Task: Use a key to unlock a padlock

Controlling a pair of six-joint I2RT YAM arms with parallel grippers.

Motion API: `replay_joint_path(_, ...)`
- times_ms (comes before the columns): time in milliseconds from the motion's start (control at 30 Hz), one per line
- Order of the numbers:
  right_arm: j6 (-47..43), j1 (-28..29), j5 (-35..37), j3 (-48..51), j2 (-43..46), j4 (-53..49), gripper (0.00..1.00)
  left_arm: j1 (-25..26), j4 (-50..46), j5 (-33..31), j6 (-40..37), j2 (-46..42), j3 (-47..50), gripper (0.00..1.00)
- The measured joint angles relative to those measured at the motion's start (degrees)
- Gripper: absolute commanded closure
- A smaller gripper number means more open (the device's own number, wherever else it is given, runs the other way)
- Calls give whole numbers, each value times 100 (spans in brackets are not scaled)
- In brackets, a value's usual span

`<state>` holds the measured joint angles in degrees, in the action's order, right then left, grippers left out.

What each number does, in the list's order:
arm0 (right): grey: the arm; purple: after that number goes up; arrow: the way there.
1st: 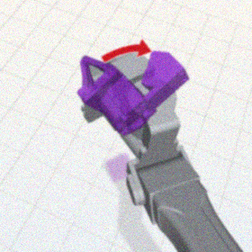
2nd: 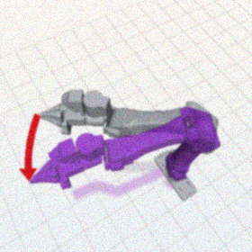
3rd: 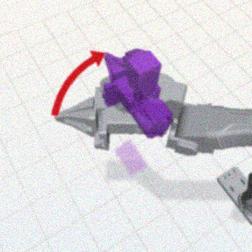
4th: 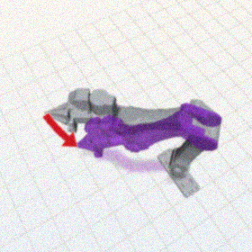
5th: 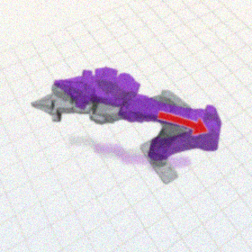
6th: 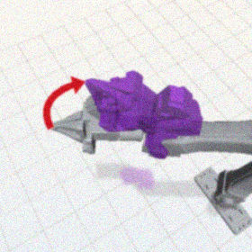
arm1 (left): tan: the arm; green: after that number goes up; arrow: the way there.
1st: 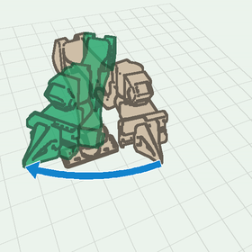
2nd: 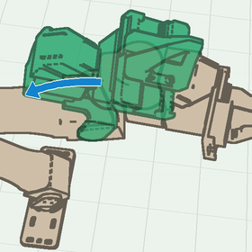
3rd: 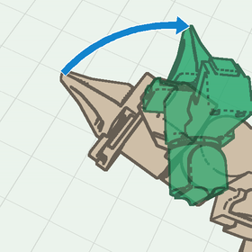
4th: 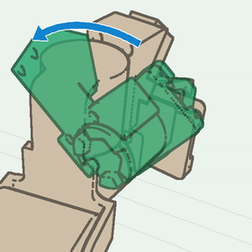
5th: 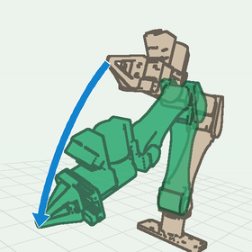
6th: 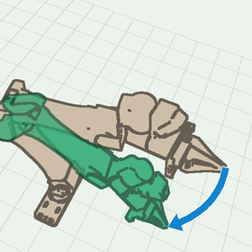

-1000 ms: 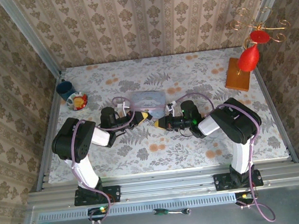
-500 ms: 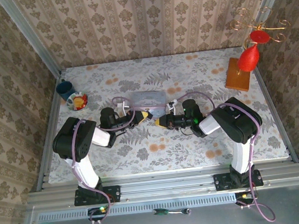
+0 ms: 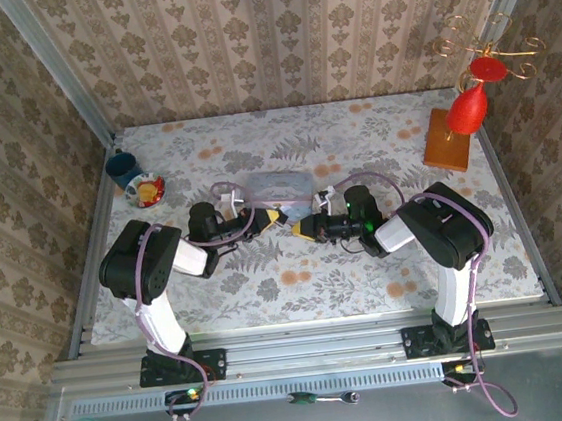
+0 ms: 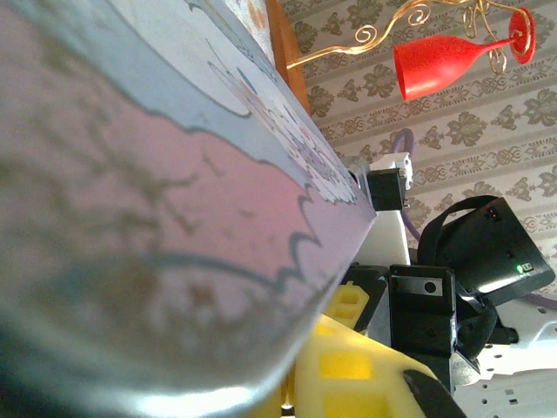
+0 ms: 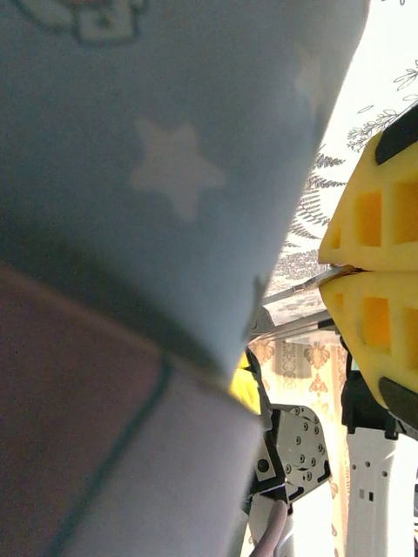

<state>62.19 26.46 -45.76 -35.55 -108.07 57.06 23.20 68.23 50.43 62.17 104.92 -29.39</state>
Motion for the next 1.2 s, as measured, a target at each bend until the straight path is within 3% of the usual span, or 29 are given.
replay_joint_path(600,210,-111,-173,-7,0,87,98,190,81,-162,2,0,-155,98)
replay_joint_path(1200,55,-350,-304,-105,407,-610,98,308,74,-214,131,17,-374,99)
